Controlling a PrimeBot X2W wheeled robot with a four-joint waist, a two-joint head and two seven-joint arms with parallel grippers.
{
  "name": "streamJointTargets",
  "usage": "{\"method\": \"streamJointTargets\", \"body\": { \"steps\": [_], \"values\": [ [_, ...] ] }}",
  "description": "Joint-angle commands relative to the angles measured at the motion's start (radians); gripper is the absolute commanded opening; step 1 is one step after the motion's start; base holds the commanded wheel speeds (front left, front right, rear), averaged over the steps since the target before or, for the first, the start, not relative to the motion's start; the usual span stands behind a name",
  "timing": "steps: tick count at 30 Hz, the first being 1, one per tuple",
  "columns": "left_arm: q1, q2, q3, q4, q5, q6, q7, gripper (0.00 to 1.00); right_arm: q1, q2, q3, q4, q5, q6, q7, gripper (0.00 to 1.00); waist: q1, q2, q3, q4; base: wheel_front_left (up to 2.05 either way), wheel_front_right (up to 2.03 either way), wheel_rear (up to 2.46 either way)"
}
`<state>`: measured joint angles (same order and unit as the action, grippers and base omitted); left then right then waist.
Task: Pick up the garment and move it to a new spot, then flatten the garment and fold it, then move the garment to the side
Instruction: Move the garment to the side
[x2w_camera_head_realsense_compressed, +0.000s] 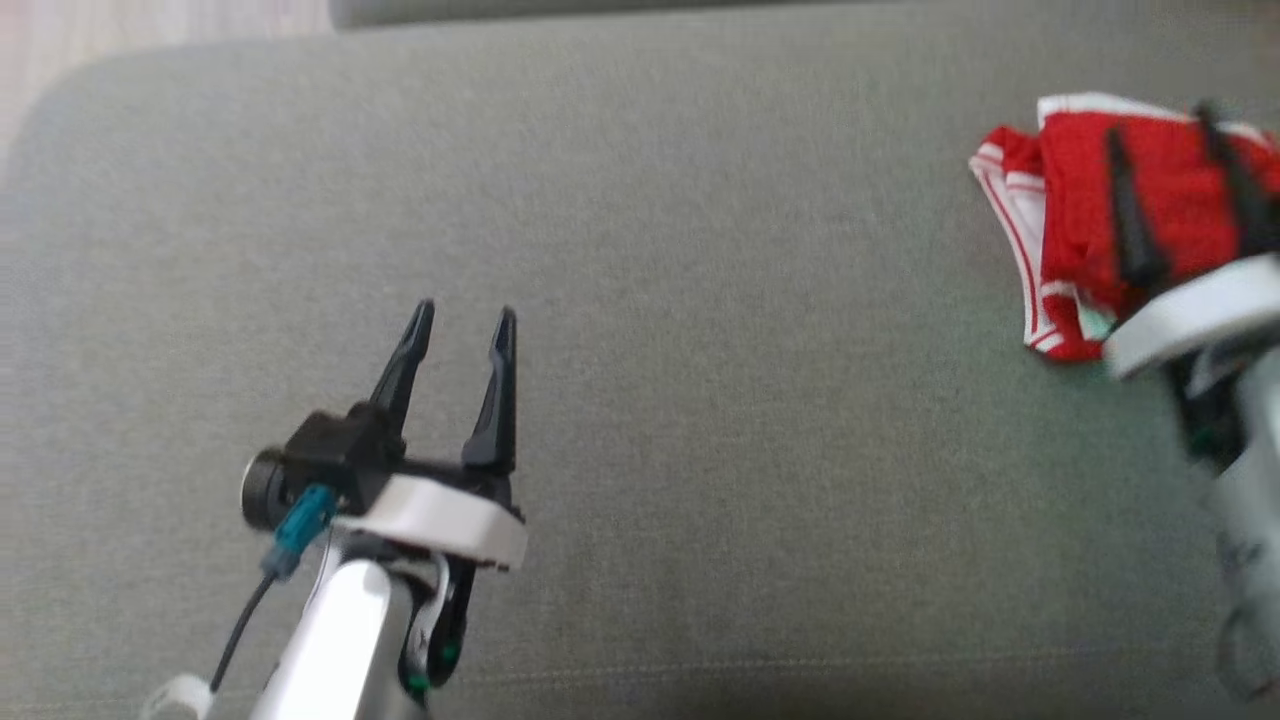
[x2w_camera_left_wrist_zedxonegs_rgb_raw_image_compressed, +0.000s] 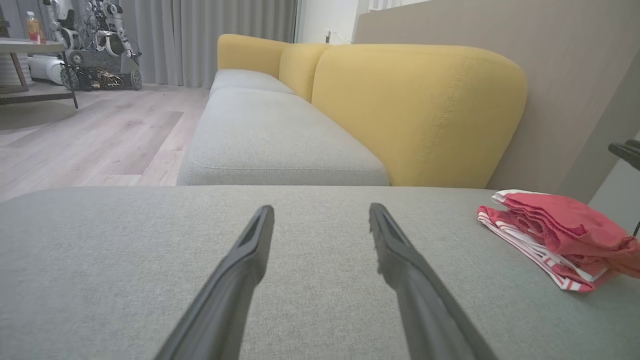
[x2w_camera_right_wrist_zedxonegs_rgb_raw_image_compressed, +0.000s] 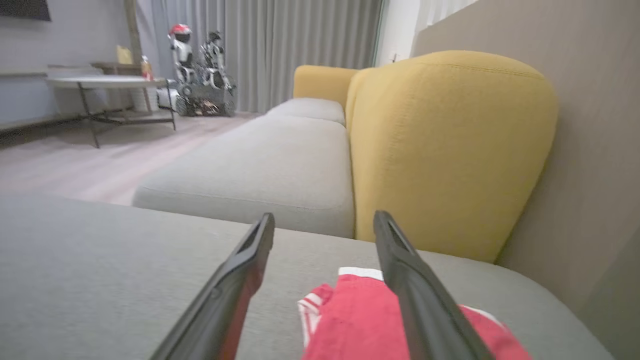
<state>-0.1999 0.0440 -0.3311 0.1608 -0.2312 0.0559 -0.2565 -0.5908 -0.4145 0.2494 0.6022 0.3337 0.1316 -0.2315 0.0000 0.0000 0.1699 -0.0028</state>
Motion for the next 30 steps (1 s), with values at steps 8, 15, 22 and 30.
{"method": "streamJointTargets", "body": {
  "steps": [8,15,22,30],
  "values": [
    [0.098,0.006,0.076,-0.032,-0.004,-0.007,-0.005,1.00,0.291,0.216,-0.129,-0.262,-0.110,-0.001,-0.030,1.00,0.0000,0.0000,-0.123,0.038,0.00,0.00,0.00],
    [0.152,0.006,0.086,-0.036,0.022,-0.003,-0.005,1.00,0.435,0.308,-0.170,-0.370,-0.196,-0.001,-0.030,1.00,0.0000,0.0000,-0.150,0.041,0.00,0.00,0.00],
    [0.169,0.006,0.090,-0.065,0.044,0.018,-0.005,1.00,0.474,0.335,-0.171,-0.389,-0.234,-0.001,-0.030,1.00,0.0000,0.0000,-0.157,0.043,0.00,0.00,0.00],
    [0.173,0.006,0.093,-0.079,0.045,0.026,-0.005,1.00,0.477,0.345,-0.176,-0.391,-0.243,-0.001,-0.030,1.00,0.0000,0.0000,-0.157,0.043,0.00,0.00,0.00]
  ]
}}
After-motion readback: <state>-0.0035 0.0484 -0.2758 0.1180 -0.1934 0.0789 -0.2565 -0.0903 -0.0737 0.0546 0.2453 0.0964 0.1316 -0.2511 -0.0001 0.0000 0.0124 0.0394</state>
